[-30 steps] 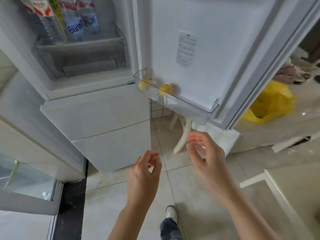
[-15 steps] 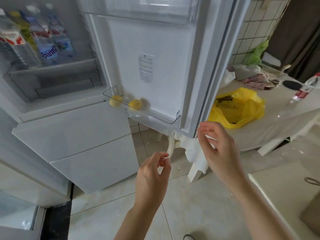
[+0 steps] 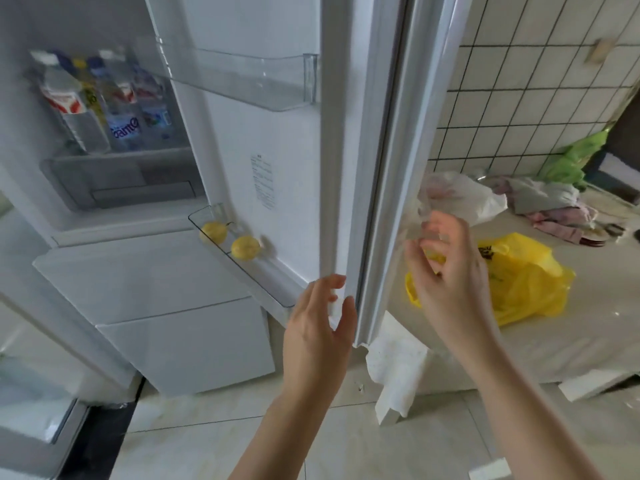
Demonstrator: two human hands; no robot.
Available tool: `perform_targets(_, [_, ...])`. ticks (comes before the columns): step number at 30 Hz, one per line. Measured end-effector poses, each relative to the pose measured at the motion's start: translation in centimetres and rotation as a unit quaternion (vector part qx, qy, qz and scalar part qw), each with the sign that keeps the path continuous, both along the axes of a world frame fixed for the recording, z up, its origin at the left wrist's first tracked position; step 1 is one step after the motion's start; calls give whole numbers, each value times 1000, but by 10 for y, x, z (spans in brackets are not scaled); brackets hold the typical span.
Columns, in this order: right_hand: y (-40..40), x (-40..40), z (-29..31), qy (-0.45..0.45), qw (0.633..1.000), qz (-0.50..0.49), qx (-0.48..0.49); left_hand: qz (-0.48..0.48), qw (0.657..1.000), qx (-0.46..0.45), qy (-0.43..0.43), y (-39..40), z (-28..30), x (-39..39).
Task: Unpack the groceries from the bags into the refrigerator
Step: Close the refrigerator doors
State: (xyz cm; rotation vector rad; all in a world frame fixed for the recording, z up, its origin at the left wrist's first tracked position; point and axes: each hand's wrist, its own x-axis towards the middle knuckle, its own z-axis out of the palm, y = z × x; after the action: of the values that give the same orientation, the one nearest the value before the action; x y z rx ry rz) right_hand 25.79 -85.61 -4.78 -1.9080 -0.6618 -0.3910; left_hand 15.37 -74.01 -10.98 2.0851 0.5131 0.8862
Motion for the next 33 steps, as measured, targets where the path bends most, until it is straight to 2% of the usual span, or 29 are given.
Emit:
perform_targets(7, [14, 29, 18, 1, 996, 87, 16, 29, 998, 23, -50, -15, 12, 32])
perform_targets(17, [20, 25, 24, -26, 992, 114, 42, 62, 994, 35, -79, -18, 10, 33])
perform_targets(22, [24, 1, 28, -28, 988, 151, 34, 89, 990, 38, -100, -12, 5, 14])
perform_targets(27, [34, -33, 37, 7, 973, 230, 32, 133, 982, 7, -132, 5, 5, -21])
perform_targets(33, [68, -81, 33, -8, 959, 282, 14, 183, 972, -25, -144, 29, 6, -74])
